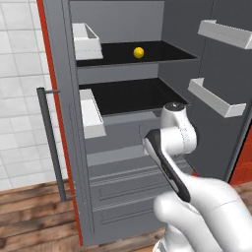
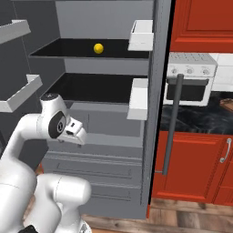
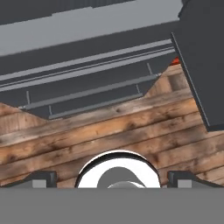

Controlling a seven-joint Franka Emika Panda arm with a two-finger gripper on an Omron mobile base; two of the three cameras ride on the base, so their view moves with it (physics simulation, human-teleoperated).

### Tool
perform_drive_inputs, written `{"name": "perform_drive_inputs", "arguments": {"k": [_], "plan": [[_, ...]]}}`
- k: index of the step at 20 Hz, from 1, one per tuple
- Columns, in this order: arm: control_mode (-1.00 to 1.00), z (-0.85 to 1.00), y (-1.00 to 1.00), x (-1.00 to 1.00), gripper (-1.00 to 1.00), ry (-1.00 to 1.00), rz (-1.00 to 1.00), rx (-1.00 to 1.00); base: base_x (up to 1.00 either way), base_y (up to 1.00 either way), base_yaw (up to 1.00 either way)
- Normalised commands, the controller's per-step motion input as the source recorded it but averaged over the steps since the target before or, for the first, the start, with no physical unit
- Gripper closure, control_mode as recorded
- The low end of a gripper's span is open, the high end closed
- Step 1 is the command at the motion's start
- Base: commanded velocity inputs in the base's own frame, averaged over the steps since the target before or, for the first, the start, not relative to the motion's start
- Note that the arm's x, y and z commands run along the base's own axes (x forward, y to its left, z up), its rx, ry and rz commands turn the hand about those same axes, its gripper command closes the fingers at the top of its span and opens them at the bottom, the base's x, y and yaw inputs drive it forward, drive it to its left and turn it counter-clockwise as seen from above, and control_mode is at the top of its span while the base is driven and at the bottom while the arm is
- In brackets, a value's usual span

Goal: Retrieve a lemon from the fridge and place it on the cutting board with the fish.

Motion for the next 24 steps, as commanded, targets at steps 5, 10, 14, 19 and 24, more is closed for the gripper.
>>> {"name": "perform_drive_inputs", "arguments": {"k": [5, 10, 14, 19, 24], "plan": [[-1.00, 0.31, 0.00, -0.39, -1.00, 0.00, 0.16, 0.00, 0.00, 0.00, 0.00], [-1.00, 0.25, 0.00, -0.36, -1.00, -0.01, 0.19, 0.00, 0.00, 0.00, 0.00], [-1.00, 0.18, 0.00, -0.21, -1.00, -0.01, 0.05, 0.00, 0.00, 0.00, 0.00], [-1.00, 0.07, 0.00, -0.09, -1.00, 0.00, 0.00, 0.00, 0.00, 0.00, 0.00], [-1.00, 0.00, 0.00, 0.00, -1.00, 0.00, 0.00, 0.00, 0.00, 0.00, 0.00]]}}
